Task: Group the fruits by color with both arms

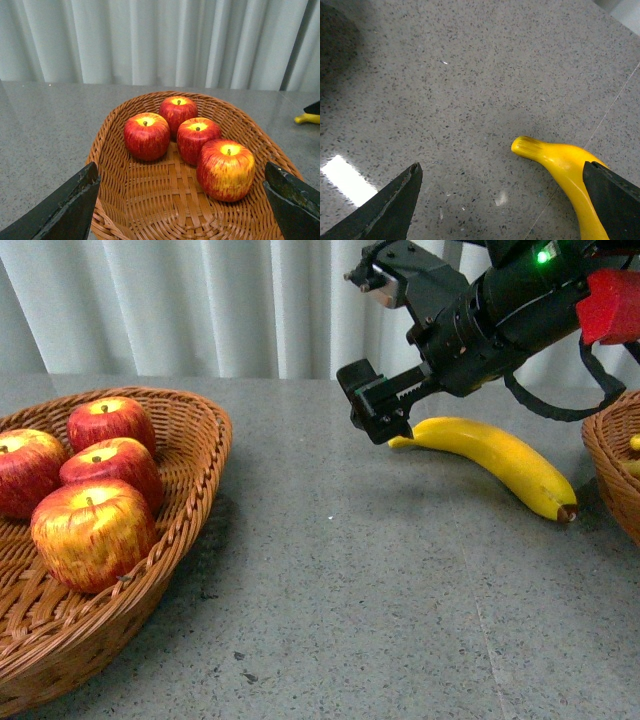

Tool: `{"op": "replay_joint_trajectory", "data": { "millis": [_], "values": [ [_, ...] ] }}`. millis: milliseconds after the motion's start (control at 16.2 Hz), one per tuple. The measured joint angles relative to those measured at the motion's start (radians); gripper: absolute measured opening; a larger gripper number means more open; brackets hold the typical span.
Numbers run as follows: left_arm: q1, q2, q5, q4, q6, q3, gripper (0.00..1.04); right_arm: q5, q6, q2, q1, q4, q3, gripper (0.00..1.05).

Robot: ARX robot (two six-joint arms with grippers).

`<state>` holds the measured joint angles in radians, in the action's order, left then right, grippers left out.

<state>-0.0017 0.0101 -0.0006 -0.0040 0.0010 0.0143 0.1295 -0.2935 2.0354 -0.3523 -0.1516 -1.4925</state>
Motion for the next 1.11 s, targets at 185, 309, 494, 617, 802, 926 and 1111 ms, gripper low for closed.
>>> {"op": "replay_joint_trajectory", "data": {
  "millis": [185, 309, 494, 617, 802, 926, 1111],
  "values": [
    [0.0, 0.0, 0.0, 0.0, 0.0, 0.0, 0.98, -0.02, -0.061, 0.061, 0.028, -0.06, -0.082, 0.98],
    [0.0, 0.0, 0.0, 0.0, 0.0, 0.0, 0.98, -0.044, -0.103, 0.082, 0.057, -0.088, -0.127, 0.98],
    [0.0, 0.0, 0.0, 0.0, 0.0, 0.0, 0.98, -0.062, -0.15, 0.11, 0.092, -0.155, -0.165, 0.98],
    [0.0, 0.0, 0.0, 0.0, 0.0, 0.0, 0.98, -0.079, -0.175, 0.132, 0.098, -0.166, -0.166, 0.98],
    [0.0, 0.0, 0.0, 0.0, 0.0, 0.0, 0.98, -0.097, -0.19, 0.15, 0.098, -0.166, -0.167, 0.98],
    [0.0, 0.0, 0.0, 0.0, 0.0, 0.0, 0.98, -0.108, -0.199, 0.159, 0.097, -0.167, -0.166, 0.98],
    [0.0, 0.0, 0.0, 0.0, 0.0, 0.0, 0.98, -0.119, -0.206, 0.173, 0.094, -0.165, -0.165, 0.98]
  ]
}}
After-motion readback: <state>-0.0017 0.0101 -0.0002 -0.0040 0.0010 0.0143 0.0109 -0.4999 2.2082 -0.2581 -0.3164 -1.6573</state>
